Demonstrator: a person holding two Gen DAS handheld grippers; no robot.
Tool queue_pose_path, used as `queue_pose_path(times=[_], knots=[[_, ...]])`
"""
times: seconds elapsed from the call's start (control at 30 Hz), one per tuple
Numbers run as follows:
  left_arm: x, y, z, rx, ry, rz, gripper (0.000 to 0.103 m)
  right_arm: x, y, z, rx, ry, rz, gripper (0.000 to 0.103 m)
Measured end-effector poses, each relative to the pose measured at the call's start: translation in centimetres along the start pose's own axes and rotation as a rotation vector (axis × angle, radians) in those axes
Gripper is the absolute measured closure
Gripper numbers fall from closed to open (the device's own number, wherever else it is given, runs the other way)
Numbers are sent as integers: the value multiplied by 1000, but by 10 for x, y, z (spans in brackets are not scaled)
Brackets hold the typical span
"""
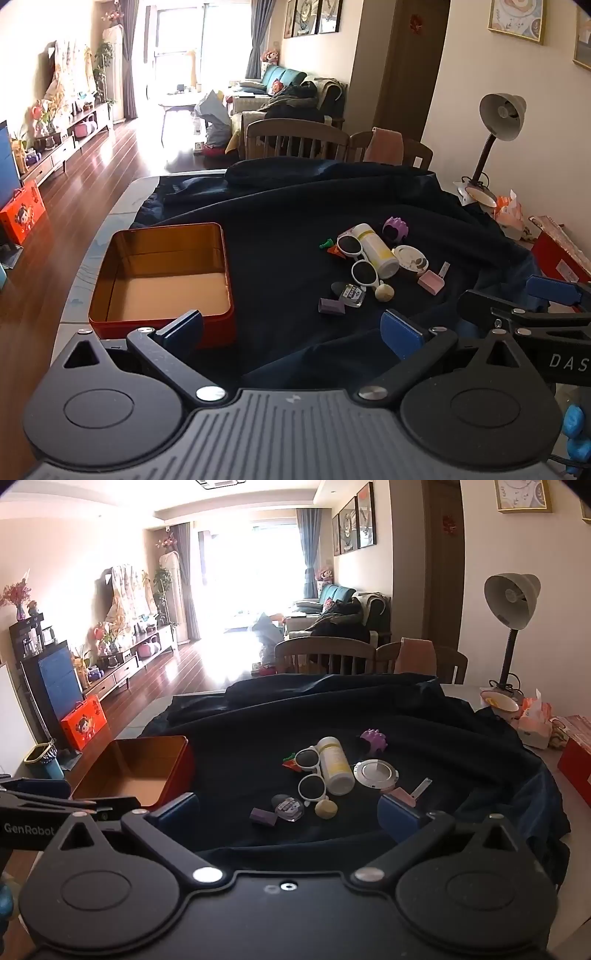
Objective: Organize rigid objects
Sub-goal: 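Move the left tool toward the purple eraser among the items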
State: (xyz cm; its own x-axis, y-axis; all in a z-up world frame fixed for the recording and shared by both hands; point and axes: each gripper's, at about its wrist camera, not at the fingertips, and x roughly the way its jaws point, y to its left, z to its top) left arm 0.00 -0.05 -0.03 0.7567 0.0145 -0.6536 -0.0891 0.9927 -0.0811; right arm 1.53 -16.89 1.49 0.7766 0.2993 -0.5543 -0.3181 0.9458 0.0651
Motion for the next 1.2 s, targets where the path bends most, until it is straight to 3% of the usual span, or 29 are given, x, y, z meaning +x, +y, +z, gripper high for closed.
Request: queue_pose_path(times=[0.33,1.2], knots=[[-12,-3,-8,-11,-25,6,0,-3,-4,-2,9,-3,18,0],[-13,4,-12,-42,10,32,0,4,0,-7,-18,-2,48,0]])
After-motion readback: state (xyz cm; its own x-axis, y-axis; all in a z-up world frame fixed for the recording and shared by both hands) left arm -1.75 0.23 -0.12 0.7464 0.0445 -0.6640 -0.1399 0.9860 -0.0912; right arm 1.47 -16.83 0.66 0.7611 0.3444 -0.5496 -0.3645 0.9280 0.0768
